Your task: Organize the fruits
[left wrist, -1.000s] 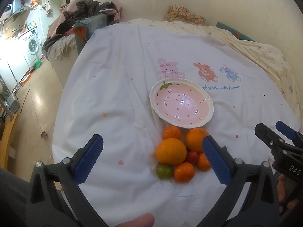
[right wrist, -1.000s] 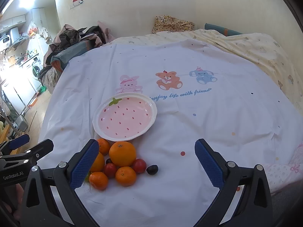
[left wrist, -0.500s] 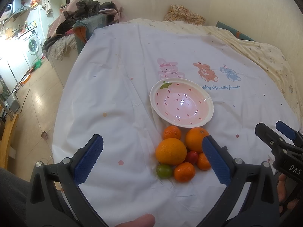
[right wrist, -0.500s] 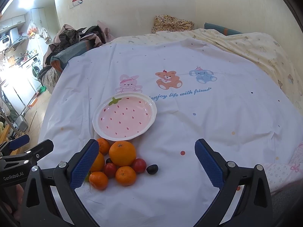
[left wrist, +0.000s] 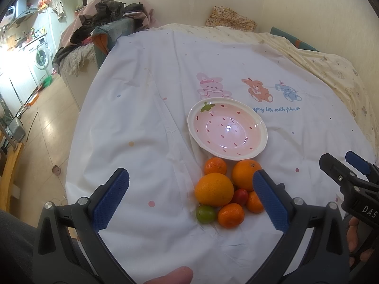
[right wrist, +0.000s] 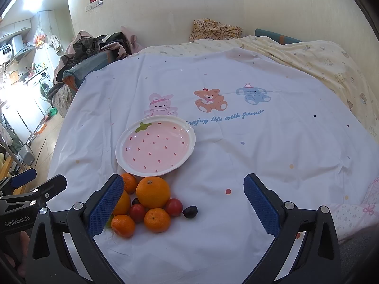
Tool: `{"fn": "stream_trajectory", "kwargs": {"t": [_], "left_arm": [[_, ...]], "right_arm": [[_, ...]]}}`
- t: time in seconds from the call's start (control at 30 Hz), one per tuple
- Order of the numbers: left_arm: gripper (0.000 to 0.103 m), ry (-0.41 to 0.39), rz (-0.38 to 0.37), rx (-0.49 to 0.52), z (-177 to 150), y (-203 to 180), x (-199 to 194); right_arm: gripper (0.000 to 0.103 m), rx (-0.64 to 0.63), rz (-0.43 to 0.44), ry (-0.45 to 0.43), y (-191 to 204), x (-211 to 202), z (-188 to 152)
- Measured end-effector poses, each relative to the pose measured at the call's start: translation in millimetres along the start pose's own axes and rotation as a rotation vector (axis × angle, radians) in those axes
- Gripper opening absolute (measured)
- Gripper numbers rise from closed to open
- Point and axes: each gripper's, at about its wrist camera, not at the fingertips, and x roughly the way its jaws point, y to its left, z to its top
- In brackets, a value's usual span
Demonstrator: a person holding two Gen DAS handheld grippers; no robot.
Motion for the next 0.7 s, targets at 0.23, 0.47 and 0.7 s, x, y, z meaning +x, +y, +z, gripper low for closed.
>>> {"fn": "stream_trajectory", "kwargs": {"t": [0.23,0.47,0.7], "left_arm": [[0.103,0.001,0.000,0.000,0.0,0.1,0.0],[0.103,0.000,-0.002,0.000,0.7,1.7,-0.7],[0.103,-0.002,-0.001,0.003,2.1,3.1,-2.4]], "right_arm": [[0.103,0.001,0.001,-0.001,-0.2,0.0,-0.2],[0.103,-0.002,-0.001,0.001,-1.0,-0.1,-0.2],[0.103,0.005,-0.002,0.003,-2.9,-0.9,1.8]]}}
